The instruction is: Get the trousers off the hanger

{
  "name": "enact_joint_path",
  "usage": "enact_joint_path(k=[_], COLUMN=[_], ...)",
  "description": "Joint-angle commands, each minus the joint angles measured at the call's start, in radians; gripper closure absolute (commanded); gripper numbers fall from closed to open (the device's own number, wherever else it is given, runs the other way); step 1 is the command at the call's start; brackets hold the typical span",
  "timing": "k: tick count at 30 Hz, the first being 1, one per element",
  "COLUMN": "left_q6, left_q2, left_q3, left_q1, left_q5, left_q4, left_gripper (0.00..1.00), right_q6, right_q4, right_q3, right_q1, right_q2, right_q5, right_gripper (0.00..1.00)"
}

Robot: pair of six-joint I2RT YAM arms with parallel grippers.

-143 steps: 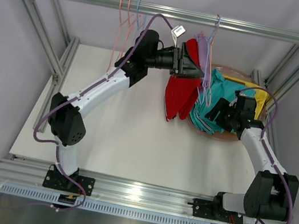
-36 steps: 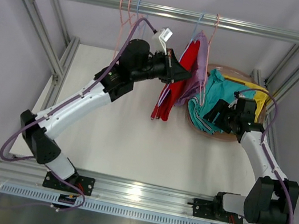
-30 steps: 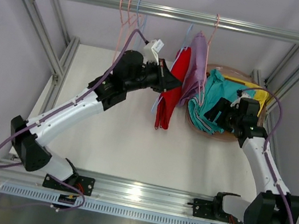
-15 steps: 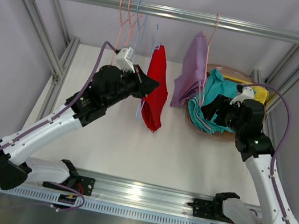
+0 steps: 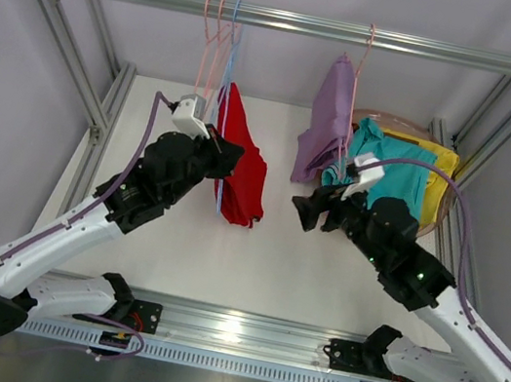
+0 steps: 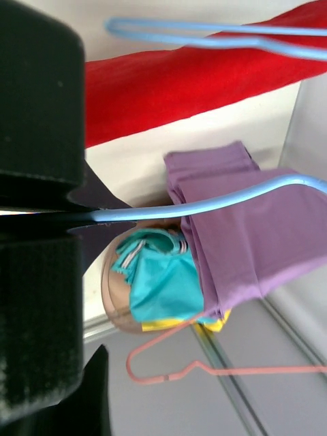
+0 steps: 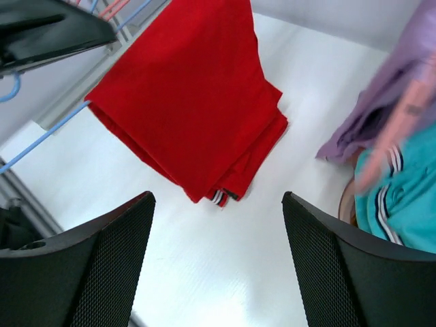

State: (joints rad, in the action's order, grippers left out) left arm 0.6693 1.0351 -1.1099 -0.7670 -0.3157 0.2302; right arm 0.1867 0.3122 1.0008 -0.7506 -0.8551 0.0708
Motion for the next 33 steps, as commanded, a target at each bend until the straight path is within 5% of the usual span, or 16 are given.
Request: enact_joint_path(k=[1, 3, 9, 19, 33], left_q6=[-0.057, -0.068, -0.076, -0.050, 0.006], left_q2=[-0.041, -0.040, -0.050, -0.046, -0.040], left_q3=[0.015, 0.024, 0.031, 0.005, -0.005], left_q1=[-0.025, -0.026, -0.025, 0.015, 0.100], left_q5=[-0.112, -0.112, -0.115, -0.069, 0.056], left_q4=[-0.124, -0.130, -0.095, -0.014, 0.009], left_gripper=[1.00, 1.00, 1.00, 1.00, 1.00], right_q6=[-0.131, -0.176, -0.273, -0.225, -0.147], right_q4=[-0.125, -0.168, -0.433, -0.780, -1.001], right_q3=[-0.016, -0.021, -0.100, -0.203, -0.162], right_q1=[-0.177, -0.292, -0.386, -0.375, -0.375], right_q2=[-0.051, -0.102, -0.202, -0.366, -0.614], right_q5=[0.281, 0.384, 0.531, 0.417, 0.276], right_gripper=[0.20, 0.19, 0.21, 0.24, 0.25])
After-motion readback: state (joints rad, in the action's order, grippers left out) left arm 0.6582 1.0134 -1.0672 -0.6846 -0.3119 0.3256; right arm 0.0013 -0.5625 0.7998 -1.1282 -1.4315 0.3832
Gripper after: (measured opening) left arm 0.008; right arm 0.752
